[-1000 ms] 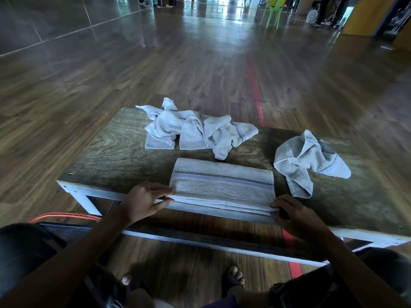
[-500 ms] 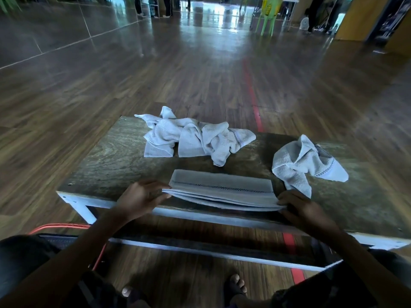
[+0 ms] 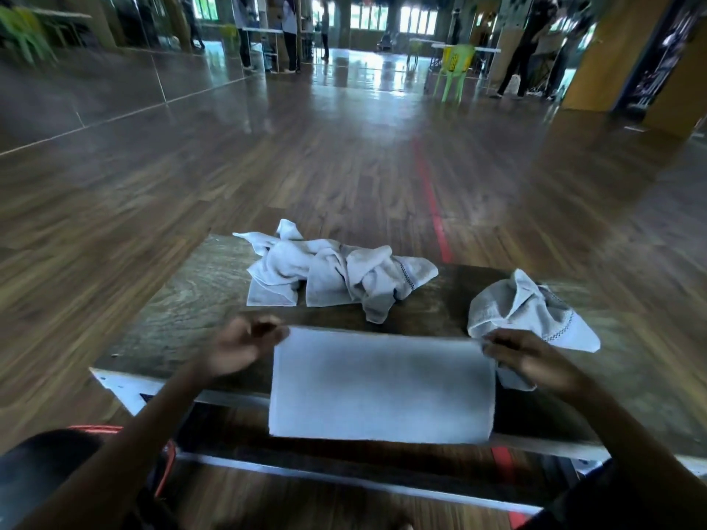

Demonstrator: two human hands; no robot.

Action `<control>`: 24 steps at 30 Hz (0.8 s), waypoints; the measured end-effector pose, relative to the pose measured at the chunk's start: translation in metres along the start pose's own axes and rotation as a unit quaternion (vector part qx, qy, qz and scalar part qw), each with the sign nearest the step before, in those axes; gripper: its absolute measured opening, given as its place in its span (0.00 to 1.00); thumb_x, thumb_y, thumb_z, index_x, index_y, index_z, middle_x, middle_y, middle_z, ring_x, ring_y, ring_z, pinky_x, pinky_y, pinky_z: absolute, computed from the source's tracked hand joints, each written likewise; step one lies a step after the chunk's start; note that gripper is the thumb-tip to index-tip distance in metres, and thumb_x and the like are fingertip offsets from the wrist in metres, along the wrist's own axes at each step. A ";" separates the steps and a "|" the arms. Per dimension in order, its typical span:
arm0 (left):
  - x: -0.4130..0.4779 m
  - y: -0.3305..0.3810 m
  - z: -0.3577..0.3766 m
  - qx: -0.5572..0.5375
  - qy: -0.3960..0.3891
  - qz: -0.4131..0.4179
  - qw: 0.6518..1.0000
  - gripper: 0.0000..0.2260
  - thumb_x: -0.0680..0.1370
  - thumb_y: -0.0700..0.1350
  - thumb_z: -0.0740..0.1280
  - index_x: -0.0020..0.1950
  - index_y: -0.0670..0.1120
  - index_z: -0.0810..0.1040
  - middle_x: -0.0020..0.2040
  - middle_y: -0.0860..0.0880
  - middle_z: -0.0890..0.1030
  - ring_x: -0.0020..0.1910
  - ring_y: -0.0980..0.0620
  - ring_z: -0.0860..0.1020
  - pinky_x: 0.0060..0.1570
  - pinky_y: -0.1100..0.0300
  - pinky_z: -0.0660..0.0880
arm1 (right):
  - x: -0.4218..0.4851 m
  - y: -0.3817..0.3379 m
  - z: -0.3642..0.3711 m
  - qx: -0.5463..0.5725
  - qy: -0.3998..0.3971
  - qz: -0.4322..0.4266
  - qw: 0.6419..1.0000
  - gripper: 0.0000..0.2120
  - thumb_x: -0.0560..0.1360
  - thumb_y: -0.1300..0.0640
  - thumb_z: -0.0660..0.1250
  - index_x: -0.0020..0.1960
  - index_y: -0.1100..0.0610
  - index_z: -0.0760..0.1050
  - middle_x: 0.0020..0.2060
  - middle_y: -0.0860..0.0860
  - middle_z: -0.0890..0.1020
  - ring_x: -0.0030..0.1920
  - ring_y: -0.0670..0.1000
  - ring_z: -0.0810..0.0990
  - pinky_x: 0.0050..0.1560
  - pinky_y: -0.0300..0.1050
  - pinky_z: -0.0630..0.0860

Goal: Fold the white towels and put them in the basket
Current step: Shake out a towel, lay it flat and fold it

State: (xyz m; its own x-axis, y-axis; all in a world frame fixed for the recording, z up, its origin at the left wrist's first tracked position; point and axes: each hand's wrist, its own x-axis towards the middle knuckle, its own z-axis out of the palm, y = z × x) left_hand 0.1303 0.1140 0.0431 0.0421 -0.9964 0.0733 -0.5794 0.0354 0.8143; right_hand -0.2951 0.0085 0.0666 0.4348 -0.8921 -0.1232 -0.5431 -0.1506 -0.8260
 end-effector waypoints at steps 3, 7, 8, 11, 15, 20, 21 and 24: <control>0.019 -0.032 0.033 0.064 0.025 -0.065 0.996 0.04 0.77 0.45 0.68 0.48 0.47 0.83 0.36 0.56 0.79 0.31 0.63 0.76 0.35 0.71 0.70 | 0.024 0.029 0.023 -0.077 0.015 0.048 0.996 0.06 0.76 0.58 0.67 0.41 0.58 0.78 0.27 0.43 0.78 0.30 0.43 0.76 0.34 0.34 0.68; 0.041 -0.041 0.056 0.093 0.054 -0.100 0.989 0.08 0.78 0.44 0.67 0.53 0.44 0.83 0.41 0.52 0.81 0.38 0.59 0.78 0.35 0.73 0.68 | 0.047 0.050 0.039 -0.172 0.027 0.080 0.981 0.07 0.77 0.58 0.64 0.43 0.55 0.78 0.39 0.51 0.82 0.41 0.48 0.78 0.39 0.34 0.69; 0.045 -0.041 0.059 0.095 0.064 -0.108 0.988 0.08 0.78 0.44 0.66 0.52 0.44 0.83 0.41 0.51 0.81 0.38 0.58 0.78 0.35 0.72 0.70 | 0.051 0.050 0.040 -0.186 0.029 0.080 0.979 0.08 0.78 0.58 0.63 0.44 0.59 0.79 0.40 0.54 0.82 0.40 0.49 0.78 0.38 0.35 0.69; 0.057 -0.038 0.063 0.126 0.084 -0.123 0.981 0.07 0.78 0.46 0.65 0.51 0.48 0.82 0.43 0.51 0.82 0.38 0.57 0.78 0.41 0.61 0.77 | 0.062 0.047 0.045 -0.218 0.038 0.060 0.973 0.12 0.78 0.60 0.61 0.42 0.66 0.78 0.37 0.59 0.81 0.37 0.52 0.77 0.34 0.36 0.67; 0.060 -0.035 0.070 0.237 0.110 -0.144 0.954 0.12 0.78 0.52 0.63 0.60 0.52 0.78 0.52 0.49 0.82 0.51 0.48 0.79 0.54 0.52 0.74 | 0.073 0.049 0.052 -0.266 0.073 0.052 0.960 0.09 0.76 0.54 0.60 0.40 0.54 0.75 0.39 0.52 0.77 0.40 0.50 0.76 0.42 0.47 0.71; 0.058 -0.024 0.095 0.312 0.153 0.105 0.932 0.14 0.76 0.50 0.64 0.61 0.51 0.79 0.57 0.51 0.81 0.58 0.50 0.78 0.58 0.50 0.68 | 0.071 0.022 0.084 -0.411 0.124 -0.032 0.903 0.21 0.75 0.50 0.57 0.66 0.56 0.70 0.63 0.56 0.72 0.64 0.58 0.70 0.62 0.56 0.67; 0.057 -0.020 0.104 0.310 0.138 0.162 0.927 0.14 0.77 0.50 0.62 0.60 0.51 0.79 0.58 0.52 0.81 0.58 0.52 0.78 0.59 0.51 0.69 | 0.069 0.014 0.096 -0.400 0.132 -0.075 0.904 0.23 0.74 0.48 0.54 0.64 0.56 0.72 0.61 0.56 0.75 0.62 0.58 0.73 0.59 0.56 0.70; 0.048 -0.015 0.140 0.373 0.041 0.226 0.899 0.19 0.78 0.51 0.55 0.64 0.48 0.77 0.64 0.50 0.78 0.65 0.52 0.75 0.63 0.50 0.70 | 0.061 0.015 0.133 -0.419 0.066 -0.148 0.893 0.24 0.77 0.47 0.50 0.64 0.57 0.74 0.62 0.55 0.77 0.63 0.55 0.76 0.57 0.54 0.76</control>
State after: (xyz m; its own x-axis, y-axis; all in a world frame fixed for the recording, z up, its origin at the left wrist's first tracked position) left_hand 0.0275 0.0550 -0.0463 -0.2922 -0.8829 0.3674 -0.9357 0.3434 0.0809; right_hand -0.1807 0.0082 -0.0263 0.5901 -0.7943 0.1441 -0.7895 -0.6051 -0.1026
